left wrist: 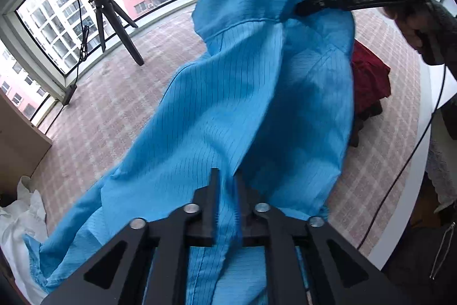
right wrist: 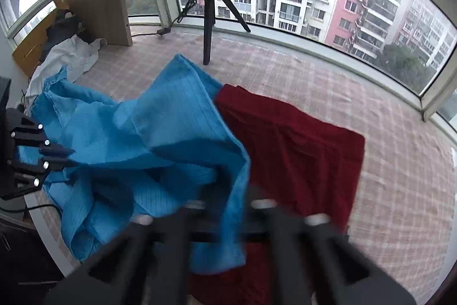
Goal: Fold clothes
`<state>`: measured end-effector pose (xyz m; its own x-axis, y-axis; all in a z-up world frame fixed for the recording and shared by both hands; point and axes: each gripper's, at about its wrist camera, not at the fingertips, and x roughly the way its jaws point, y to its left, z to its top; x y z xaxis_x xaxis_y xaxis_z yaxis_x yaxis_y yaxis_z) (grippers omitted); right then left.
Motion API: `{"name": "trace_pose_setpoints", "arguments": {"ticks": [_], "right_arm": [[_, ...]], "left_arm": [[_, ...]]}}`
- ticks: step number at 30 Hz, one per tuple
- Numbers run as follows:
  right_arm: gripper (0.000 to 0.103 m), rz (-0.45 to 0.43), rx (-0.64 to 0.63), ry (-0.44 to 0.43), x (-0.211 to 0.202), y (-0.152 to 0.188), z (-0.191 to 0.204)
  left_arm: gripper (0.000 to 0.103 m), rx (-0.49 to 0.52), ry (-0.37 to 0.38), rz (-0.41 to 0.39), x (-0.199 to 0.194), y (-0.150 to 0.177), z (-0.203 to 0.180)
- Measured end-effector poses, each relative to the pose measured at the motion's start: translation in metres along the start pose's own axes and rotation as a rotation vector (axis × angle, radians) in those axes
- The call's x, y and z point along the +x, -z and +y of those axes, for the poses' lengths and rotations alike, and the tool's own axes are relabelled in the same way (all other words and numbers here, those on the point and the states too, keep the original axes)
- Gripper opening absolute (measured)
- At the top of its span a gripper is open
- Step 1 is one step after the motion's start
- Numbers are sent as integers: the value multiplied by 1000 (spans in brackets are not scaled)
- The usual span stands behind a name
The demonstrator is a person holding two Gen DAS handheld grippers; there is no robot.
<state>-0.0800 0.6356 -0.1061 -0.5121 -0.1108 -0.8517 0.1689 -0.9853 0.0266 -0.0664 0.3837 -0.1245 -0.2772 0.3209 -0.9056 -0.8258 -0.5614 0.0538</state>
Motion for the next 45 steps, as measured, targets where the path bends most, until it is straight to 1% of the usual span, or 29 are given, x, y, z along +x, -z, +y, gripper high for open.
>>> {"name": "trace_pose_setpoints", "arguments": {"ticks": [3, 5, 7, 9, 10, 13, 15, 16, 17, 18, 19, 21, 24, 26, 29, 33, 34, 35, 38, 40, 42, 43, 45], "right_arm": [[1, -40, 10, -4, -7, -5, 4], [1, -81, 39, -5, -18, -10, 2], [1, -117, 58, -10, -29, -17, 1], [1, -143, 66, -15, -40, -24, 1], [1, -148, 68, -20, -43, -26, 1], [1, -153, 72, -23, -50, -31, 0], [1, -154, 71, -24, -51, -34, 2], [1, -155, 73, -31, -52, -34, 3], [1, -156, 73, -35, -53, -34, 3], [1, -156, 74, -35, -53, -34, 3], [1, -157, 73, -31, -53, -34, 3], [1, -157, 72, -22, -53, -34, 3], [1, -171, 86, -19, -55, -34, -1], [1, -183, 98, -18, -59, -34, -5], [1, -194, 114, -22, -63, -36, -11], [1, -198, 122, -20, -64, -38, -13], [1, -199, 123, -19, -64, -38, -13], [1, -199, 125, -22, -64, -38, -13], [1, -196, 123, -24, -63, -36, -10], [1, -195, 120, -25, -64, -37, -8], [1, -200, 122, -32, -66, -38, -8], [1, -204, 125, -36, -67, -39, -8], [1, -216, 134, -46, -71, -41, -8]], "left_arm": [[13, 25, 4, 21, 6, 3, -2], [17, 28, 28, 34, 10, 4, -4], [29, 38, 20, 34, 12, 5, -8], [28, 60, -24, 44, 20, 5, -10], [28, 53, -22, 52, 24, 5, -9], [29, 21, 5, 45, 29, 4, -4], [29, 31, -29, 36, 32, 4, -3], [27, 30, -31, 38, 35, 3, -2], [23, 19, -17, 38, 37, 3, 1], [9, 5, -2, 37, 38, 3, 5], [2, -21, 16, 32, 37, 2, 10], [2, -67, 44, 14, 30, 1, 20], [1, -90, 67, -28, 6, 0, 29], [1, -97, 112, -54, -16, -2, 30], [1, -38, 129, -109, -47, -3, 13], [2, 18, 217, -92, -44, 1, -24], [3, 38, 215, -75, -35, 2, -34], [7, 55, 206, -61, -27, 3, -43], [14, 63, 113, -46, -10, 3, -56], [24, 42, 81, -63, -13, 4, -58], [28, 26, 47, -78, -16, 4, -61], [32, 37, 24, -81, -13, 3, -63], [35, 59, -21, -87, -7, 0, -68]]}}
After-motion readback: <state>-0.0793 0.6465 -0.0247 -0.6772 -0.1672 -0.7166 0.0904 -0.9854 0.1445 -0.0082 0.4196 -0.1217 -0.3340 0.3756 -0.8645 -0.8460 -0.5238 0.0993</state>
